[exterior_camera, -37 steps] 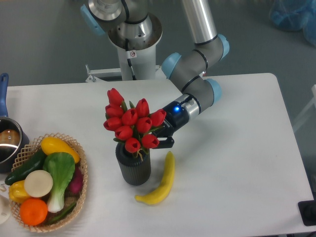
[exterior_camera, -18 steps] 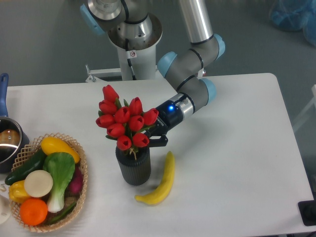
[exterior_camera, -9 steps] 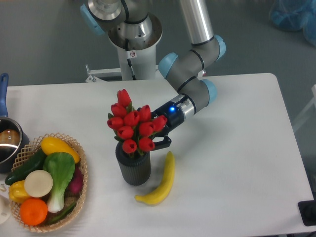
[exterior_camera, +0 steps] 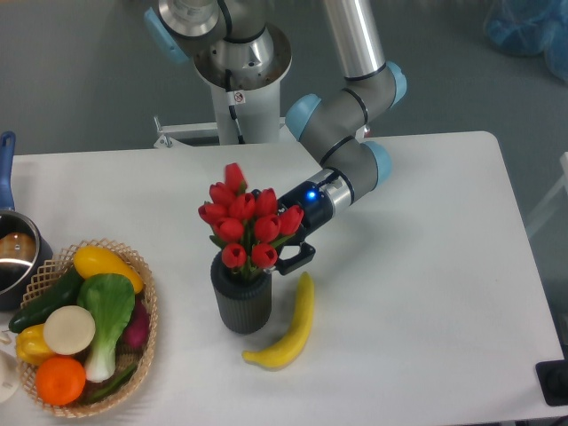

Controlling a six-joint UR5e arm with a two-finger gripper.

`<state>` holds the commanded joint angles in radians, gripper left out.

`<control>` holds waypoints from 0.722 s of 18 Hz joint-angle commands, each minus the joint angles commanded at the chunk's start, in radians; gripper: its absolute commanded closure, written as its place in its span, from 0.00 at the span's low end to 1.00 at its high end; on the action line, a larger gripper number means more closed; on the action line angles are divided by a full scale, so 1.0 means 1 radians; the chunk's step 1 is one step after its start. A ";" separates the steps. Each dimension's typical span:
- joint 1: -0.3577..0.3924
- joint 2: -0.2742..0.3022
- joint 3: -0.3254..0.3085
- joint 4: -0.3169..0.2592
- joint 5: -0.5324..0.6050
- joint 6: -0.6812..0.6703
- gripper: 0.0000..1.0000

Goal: Insert the flowers into the vase
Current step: 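Push the bouquet further down and settle it upright in the vase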

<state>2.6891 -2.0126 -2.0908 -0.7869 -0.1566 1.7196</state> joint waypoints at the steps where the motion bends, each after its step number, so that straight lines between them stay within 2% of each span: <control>1: 0.000 0.014 -0.003 -0.002 0.044 -0.002 0.01; 3: 0.009 0.023 -0.008 -0.002 0.103 -0.005 0.01; 7: 0.011 0.028 -0.008 -0.002 0.103 -0.006 0.01; 13: 0.040 0.083 -0.034 -0.002 0.134 -0.017 0.01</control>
<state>2.7289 -1.9299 -2.1245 -0.7885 -0.0231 1.7027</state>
